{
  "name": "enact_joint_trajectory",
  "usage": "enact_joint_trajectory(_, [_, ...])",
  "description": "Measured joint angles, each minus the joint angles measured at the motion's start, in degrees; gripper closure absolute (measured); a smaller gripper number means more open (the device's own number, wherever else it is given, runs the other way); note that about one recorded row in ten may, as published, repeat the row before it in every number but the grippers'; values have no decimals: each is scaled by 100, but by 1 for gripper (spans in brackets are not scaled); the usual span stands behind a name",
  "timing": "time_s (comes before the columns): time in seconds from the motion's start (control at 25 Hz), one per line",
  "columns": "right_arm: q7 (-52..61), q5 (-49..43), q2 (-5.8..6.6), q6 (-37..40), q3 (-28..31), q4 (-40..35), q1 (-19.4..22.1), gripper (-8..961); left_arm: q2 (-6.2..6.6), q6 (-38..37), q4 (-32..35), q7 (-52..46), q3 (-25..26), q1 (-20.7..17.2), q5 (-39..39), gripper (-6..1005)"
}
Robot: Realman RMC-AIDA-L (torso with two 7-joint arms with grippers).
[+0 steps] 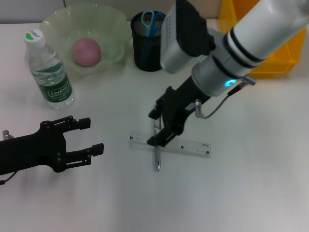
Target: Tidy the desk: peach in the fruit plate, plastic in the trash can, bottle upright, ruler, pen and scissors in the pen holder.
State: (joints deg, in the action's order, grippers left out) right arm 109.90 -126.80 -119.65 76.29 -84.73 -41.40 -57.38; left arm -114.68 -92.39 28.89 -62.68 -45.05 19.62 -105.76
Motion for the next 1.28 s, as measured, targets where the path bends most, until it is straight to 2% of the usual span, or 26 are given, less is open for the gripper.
enact_joint_trajectory(0.24, [-26,561,-16,-720,-641,258,-8,225,-19,6,-5,-7,5,-22,0,213])
enact_joint_trajectory(0.68, [-122,1296,-22,-1428,-1492,595,-14,225,-21,13,-13,4,16,-107,31,214])
enact_joint_trajectory(1.28, [-188,1516,-23,-1750,-1847,814,17,235,-92,19,-31,37,32,-142,39,214])
